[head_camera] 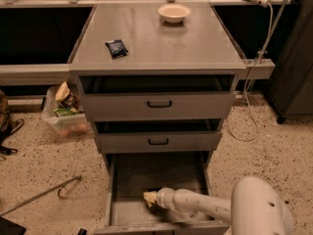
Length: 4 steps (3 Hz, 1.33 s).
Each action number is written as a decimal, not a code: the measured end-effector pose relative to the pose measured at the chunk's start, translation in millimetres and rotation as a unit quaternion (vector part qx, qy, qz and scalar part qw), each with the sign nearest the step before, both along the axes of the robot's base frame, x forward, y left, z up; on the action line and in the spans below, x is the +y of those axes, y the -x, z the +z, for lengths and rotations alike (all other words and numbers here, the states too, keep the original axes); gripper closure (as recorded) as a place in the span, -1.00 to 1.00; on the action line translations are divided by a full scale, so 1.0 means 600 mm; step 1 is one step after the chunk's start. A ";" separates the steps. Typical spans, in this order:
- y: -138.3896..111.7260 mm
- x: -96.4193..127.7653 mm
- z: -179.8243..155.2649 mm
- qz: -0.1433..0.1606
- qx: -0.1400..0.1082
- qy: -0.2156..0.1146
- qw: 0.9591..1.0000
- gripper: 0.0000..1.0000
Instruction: Place sponge into bottom drawer
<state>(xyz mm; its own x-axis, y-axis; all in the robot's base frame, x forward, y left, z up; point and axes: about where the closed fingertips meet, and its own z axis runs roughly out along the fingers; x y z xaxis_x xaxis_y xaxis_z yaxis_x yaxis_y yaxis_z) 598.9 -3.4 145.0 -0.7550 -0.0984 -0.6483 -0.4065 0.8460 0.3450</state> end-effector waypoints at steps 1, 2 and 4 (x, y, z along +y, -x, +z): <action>0.000 0.000 0.000 0.000 0.000 0.000 1.000 0.16; 0.000 0.000 0.000 0.000 0.000 0.000 1.000 -0.30; 0.000 0.000 0.000 0.000 0.000 0.000 1.000 -1.00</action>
Offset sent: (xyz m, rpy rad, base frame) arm 0.0000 0.0000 0.0000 0.0000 0.0000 0.0000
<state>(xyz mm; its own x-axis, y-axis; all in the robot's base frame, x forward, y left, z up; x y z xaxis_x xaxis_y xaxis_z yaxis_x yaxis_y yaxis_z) 598.9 -3.3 145.0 -0.7551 -0.0984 -0.6482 -0.4066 0.8459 0.3451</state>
